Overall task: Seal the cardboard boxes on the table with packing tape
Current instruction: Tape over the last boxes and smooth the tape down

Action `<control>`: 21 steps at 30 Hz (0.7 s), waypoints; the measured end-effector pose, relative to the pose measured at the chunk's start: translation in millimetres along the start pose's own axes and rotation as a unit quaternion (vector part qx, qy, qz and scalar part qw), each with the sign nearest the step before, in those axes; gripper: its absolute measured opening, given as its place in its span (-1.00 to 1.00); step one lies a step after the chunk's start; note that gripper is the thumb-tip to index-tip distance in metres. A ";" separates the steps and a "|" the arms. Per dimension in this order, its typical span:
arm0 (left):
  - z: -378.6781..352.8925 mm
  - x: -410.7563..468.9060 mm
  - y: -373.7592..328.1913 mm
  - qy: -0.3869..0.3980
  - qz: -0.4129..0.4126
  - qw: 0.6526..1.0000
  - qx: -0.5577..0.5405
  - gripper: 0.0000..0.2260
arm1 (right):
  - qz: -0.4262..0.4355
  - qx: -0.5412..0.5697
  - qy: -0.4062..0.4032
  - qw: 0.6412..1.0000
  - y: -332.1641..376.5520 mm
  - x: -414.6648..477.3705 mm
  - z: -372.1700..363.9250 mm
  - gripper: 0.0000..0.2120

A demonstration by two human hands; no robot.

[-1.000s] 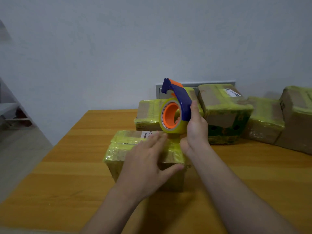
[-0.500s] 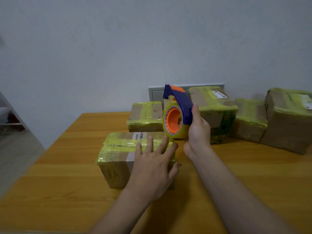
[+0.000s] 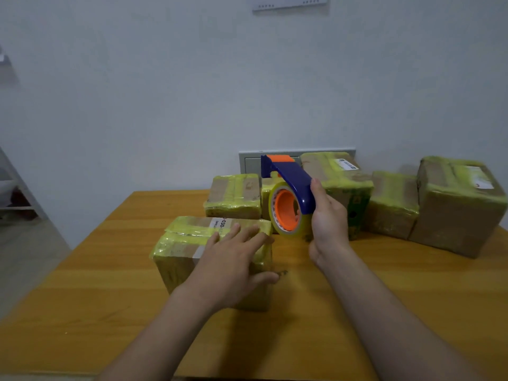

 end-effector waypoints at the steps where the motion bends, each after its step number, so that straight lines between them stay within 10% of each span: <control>1: 2.6 -1.0 1.2 -0.011 -0.005 1.000 -0.029 -0.46 | 0.005 -0.007 0.005 1.000 0.8 1.1 1.8 -0.67; 21: 64.8 -49.7 119.7 -0.132 0.136 0.953 -0.236 -0.49 | 0.166 -0.170 0.318 0.918 14.0 1.6 -48.1 -0.72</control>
Point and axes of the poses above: each hand's wrist, its own x-axis towards the middle knuckle, its own z-axis out of the back of the hand, y = z × x, the point moved 3 cm from there along x, towards the middle knuckle, and after that the axes turned 14 degrees about -x, right-handed, at the moved point
